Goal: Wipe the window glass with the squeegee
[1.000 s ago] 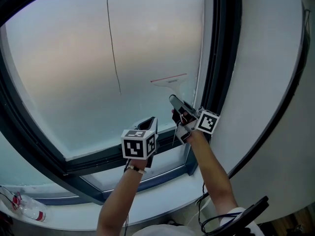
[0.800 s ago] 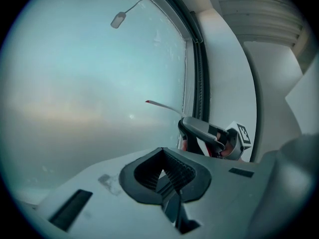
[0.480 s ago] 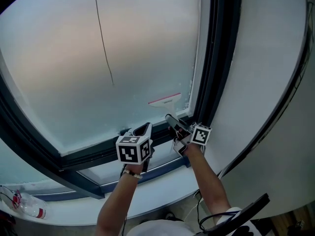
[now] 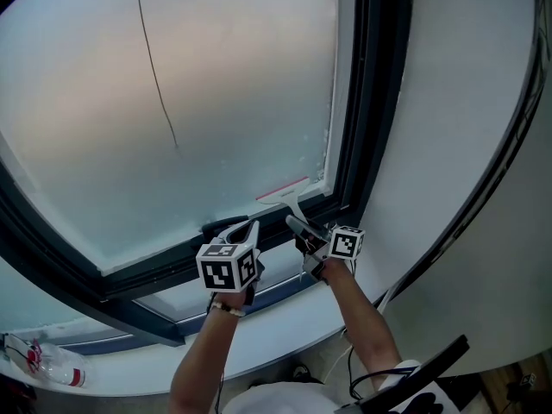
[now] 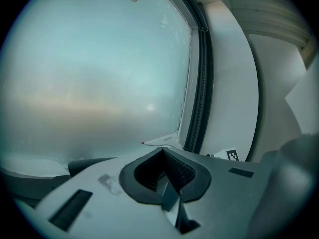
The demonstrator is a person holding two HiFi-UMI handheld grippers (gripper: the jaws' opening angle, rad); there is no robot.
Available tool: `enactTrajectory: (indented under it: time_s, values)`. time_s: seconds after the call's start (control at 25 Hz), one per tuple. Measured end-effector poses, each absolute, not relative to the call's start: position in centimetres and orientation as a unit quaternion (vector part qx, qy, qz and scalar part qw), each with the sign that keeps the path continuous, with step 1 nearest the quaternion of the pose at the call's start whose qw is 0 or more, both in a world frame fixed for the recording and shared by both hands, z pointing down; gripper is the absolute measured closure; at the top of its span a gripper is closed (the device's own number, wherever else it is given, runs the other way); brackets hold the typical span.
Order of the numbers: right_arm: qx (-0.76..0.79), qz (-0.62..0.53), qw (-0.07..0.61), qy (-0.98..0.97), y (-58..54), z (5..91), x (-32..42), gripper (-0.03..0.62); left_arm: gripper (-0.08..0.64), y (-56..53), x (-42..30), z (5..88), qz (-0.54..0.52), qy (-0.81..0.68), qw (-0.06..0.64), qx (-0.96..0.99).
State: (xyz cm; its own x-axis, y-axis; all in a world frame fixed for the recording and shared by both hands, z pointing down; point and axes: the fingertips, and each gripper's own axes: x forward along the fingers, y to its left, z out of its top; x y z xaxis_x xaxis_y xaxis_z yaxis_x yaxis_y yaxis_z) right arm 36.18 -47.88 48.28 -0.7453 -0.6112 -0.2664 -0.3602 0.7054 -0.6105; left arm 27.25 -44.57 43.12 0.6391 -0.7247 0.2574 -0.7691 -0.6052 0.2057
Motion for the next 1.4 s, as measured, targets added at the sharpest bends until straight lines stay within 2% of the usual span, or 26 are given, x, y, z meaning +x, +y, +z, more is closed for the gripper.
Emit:
enactTrajectory:
  time_s: [0.6, 0.76, 1.4]
  values:
    - [-0.277, -0.298, 0.230, 0.884, -48.1, 51.7, 37.0, 0.561, 0.560, -44.8, 27.5, 45.2, 0.087, -0.418, 0.161, 0.890]
    - [-0.273, -0.304, 0.246, 0.879, -48.0, 51.4, 36.9, 0.561, 0.560, -44.6, 27.5, 45.4, 0.087, -0.416, 0.163, 0.891]
    - [-0.277, -0.296, 0.240, 0.882, -47.7, 50.1, 37.4, 0.561, 0.560, -44.2, 28.8, 45.1, 0.091, -0.403, 0.159, 0.897]
